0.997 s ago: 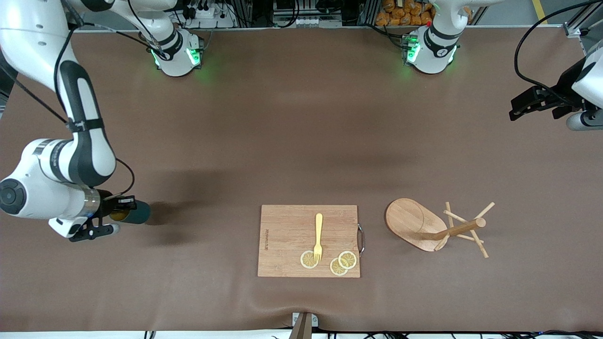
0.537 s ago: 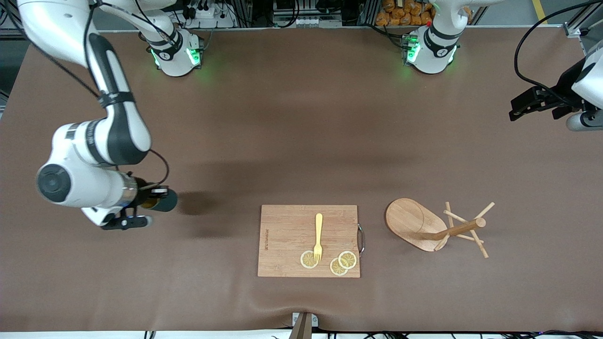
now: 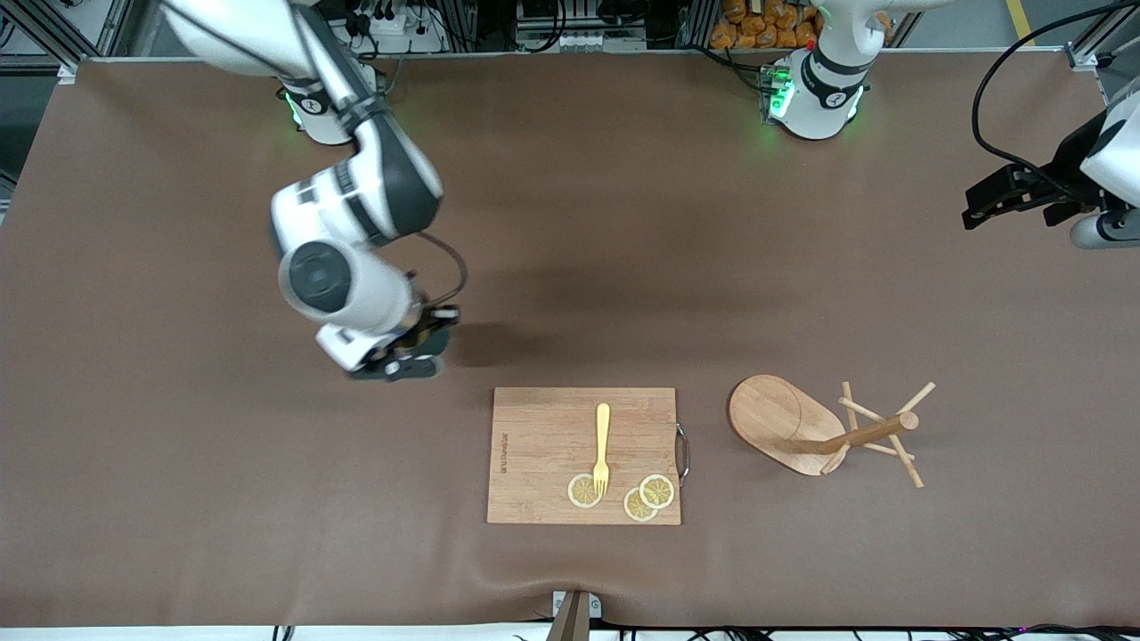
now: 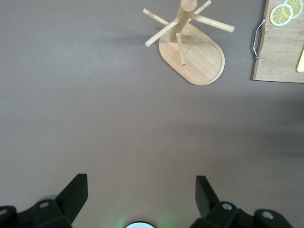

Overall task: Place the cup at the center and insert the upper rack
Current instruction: 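Lift the cup and carry it toward the table center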

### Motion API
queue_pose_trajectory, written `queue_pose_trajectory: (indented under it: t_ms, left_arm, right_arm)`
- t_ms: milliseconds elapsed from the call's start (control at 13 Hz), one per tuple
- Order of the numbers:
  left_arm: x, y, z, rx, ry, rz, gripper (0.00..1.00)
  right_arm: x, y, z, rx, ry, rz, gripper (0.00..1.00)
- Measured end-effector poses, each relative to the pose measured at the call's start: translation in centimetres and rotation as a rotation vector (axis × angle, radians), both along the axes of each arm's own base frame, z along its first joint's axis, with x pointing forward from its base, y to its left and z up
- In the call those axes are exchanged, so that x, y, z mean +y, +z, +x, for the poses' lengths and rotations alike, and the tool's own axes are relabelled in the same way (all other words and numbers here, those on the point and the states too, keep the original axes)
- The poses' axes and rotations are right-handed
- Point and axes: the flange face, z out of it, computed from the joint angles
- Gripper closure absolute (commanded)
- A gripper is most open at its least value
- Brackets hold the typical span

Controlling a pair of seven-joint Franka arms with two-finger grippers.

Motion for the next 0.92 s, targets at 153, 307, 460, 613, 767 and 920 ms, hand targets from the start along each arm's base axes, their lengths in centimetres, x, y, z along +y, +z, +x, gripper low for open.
queue_pose_trajectory:
  t_ms: [153,307,460,613,767,920]
  left_arm:
    - [0.0,-0.1,0.0,0.002,0.0,0.0,0.0]
    - [0.0,-0.3,0.1,0.005,0.0,0.0,0.0]
    - [0.0,-0.5,0.3,0.01,0.001,0.0,0.0]
    - [0.1,-0.8,0.5,0.011,0.001,0.0,0.0]
    - [0.1,-1.2,0.8,0.013,0.001,0.0,0.0]
    - [0.0,-1.6,1.0,0.017,0.001,-0.001,0.0]
  right_arm:
    - [5.1,0.5,-2.8,-0.016,-0.047,-0.014,1.0]
    - [9.3,0.5,-5.5,-0.028,-0.088,-0.024,1.0]
    - [12.9,-0.7,-8.0,-0.036,-0.106,-0.033,1.0]
    - [16.3,-2.9,-10.3,-0.047,-0.078,-0.033,1.0]
    - [18.7,-5.4,-12.2,-0.052,-0.041,-0.035,1.0]
    - [20.2,-6.9,-13.3,-0.048,-0.016,-0.044,1.0]
